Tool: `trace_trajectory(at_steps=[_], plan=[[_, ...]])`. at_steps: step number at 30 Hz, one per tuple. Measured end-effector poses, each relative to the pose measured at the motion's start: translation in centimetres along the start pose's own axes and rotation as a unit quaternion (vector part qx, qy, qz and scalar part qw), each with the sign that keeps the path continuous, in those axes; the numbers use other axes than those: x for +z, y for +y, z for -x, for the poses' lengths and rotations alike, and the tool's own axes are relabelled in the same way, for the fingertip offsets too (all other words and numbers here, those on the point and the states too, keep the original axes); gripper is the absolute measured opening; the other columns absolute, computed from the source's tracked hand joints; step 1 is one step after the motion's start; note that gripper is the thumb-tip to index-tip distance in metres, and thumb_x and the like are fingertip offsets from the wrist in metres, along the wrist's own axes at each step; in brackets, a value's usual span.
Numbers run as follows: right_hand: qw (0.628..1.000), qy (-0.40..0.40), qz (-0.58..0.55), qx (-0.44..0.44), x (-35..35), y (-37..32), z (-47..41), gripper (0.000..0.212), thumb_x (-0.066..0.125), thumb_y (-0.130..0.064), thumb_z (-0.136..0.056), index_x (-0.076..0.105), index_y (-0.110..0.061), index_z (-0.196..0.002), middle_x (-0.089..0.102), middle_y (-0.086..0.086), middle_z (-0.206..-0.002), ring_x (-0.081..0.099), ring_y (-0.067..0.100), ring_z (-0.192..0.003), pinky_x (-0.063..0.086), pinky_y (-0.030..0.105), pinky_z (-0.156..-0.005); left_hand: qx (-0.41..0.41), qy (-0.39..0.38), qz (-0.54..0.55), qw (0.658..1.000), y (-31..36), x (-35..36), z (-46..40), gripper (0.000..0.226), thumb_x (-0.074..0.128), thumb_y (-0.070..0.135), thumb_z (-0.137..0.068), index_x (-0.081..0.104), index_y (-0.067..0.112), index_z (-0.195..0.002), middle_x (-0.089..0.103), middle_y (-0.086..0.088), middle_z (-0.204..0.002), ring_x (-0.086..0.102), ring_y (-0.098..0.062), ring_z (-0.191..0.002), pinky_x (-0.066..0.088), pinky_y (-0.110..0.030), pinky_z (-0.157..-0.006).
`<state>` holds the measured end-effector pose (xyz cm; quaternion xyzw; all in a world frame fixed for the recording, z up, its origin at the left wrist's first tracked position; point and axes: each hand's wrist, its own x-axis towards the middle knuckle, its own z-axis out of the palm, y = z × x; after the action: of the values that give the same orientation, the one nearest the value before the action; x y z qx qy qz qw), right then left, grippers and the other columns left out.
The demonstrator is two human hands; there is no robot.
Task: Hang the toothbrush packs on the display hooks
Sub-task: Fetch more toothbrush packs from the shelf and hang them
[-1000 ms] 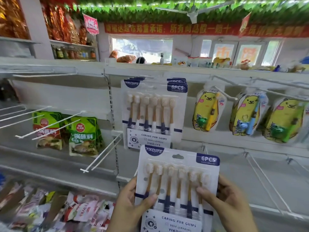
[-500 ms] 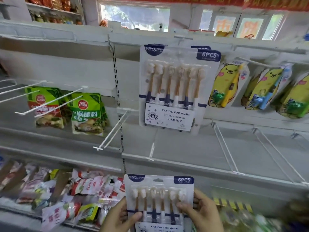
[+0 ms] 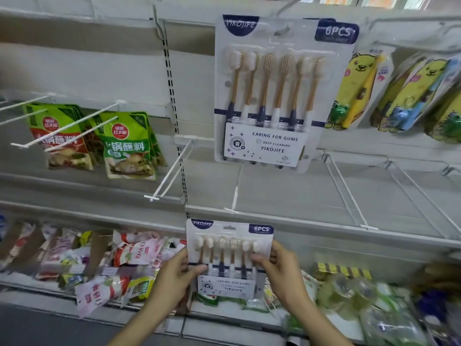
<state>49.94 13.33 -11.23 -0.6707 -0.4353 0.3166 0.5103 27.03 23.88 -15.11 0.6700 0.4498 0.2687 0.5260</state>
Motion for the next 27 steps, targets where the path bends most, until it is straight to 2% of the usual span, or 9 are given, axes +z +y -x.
trace_trajectory(at_steps=[4,9,12,16,21,22,24,27], plan=[[1.0,0.021,0.01,-0.015,0.0,-0.1,-1.1,0.027,0.072,-0.007,-0.089,0.067,-0.031,-0.101,0.077,-0.015,-0.093,0.073,0.005,-0.089,0.059,0.026,-0.08,0.011,0.009,0.003,1.0,0.2,0.3,-1.4,0.03,0.075,0.02,-0.086,0.065,0.03,-0.113,0.074,0.023,-0.102,0.067,0.004,-0.096,0.051,-0.024,-0.088],[0.999,0.04,0.001,-0.029,-0.2,0.1,-2.4,0.024,0.072,-0.005,-0.089,0.069,-0.024,-0.103,0.077,-0.012,-0.095,0.073,0.006,-0.092,0.059,0.029,-0.083,0.03,0.011,0.011,0.999,0.3,0.6,-3.0,0.03,0.074,0.02,-0.086,0.065,0.03,-0.112,0.073,0.024,-0.104,0.067,0.002,-0.098,0.051,-0.026,-0.089],[0.999,0.042,-0.001,-0.035,-0.1,0.1,-3.0,0.028,0.072,-0.006,-0.089,0.068,-0.028,-0.104,0.077,-0.012,-0.097,0.073,0.007,-0.093,0.06,0.032,-0.084,0.03,0.017,0.009,0.999,0.2,0.5,-3.8,0.033,0.075,0.025,-0.086,0.065,0.033,-0.116,0.073,0.021,-0.107,0.067,-0.005,-0.105,0.052,-0.036,-0.096],[0.998,0.052,-0.005,-0.038,0.0,0.2,-3.4,0.028,0.071,-0.007,-0.09,0.068,-0.03,-0.105,0.077,-0.015,-0.098,0.072,0.005,-0.095,0.059,0.033,-0.085,0.033,0.012,0.006,0.999,0.7,0.5,-4.8,0.035,0.074,0.02,-0.087,0.064,0.033,-0.118,0.074,0.017,-0.108,0.068,-0.009,-0.106,0.052,-0.044,-0.099],[0.997,0.065,-0.007,-0.028,-0.1,0.7,-4.3,0.026,0.073,-0.012,-0.089,0.067,-0.03,-0.106,0.077,-0.013,-0.098,0.072,0.006,-0.094,0.06,0.041,-0.086,0.038,-0.005,-0.006,0.999,0.8,0.2,-6.0,0.042,0.076,0.045,-0.081,0.063,0.039,-0.121,0.073,0.015,-0.114,0.066,-0.014,-0.112,0.052,-0.048,-0.098],[0.997,0.065,-0.008,-0.028,-0.1,0.7,-4.5,0.025,0.073,-0.013,-0.089,0.068,-0.029,-0.107,0.077,-0.012,-0.099,0.072,0.007,-0.094,0.06,0.042,-0.086,0.04,-0.006,-0.007,0.999,0.7,0.1,-6.3,0.041,0.075,0.045,-0.082,0.063,0.038,-0.121,0.073,0.015,-0.114,0.066,-0.014,-0.112,0.052,-0.047,-0.099],[0.997,0.066,-0.009,-0.026,-0.1,0.7,-4.9,0.026,0.073,-0.012,-0.089,0.068,-0.029,-0.109,0.077,-0.013,-0.1,0.072,0.006,-0.094,0.059,0.039,-0.087,0.046,-0.009,-0.008,0.999,0.9,0.3,-6.9,0.036,0.075,0.033,-0.087,0.063,0.035,-0.12,0.074,0.014,-0.112,0.067,-0.013,-0.11,0.052,-0.047,-0.099],[0.997,0.065,-0.003,-0.034,-0.3,0.3,-5.7,0.029,0.072,-0.011,-0.089,0.066,-0.034,-0.105,0.075,-0.02,-0.098,0.071,0.0,-0.092,0.058,0.026,-0.083,0.049,-0.009,-0.013,0.999,1.2,0.6,-8.0,0.034,0.074,0.026,-0.088,0.063,0.034,-0.12,0.074,0.015,-0.11,0.067,-0.006,-0.107,0.052,-0.04,-0.098]])
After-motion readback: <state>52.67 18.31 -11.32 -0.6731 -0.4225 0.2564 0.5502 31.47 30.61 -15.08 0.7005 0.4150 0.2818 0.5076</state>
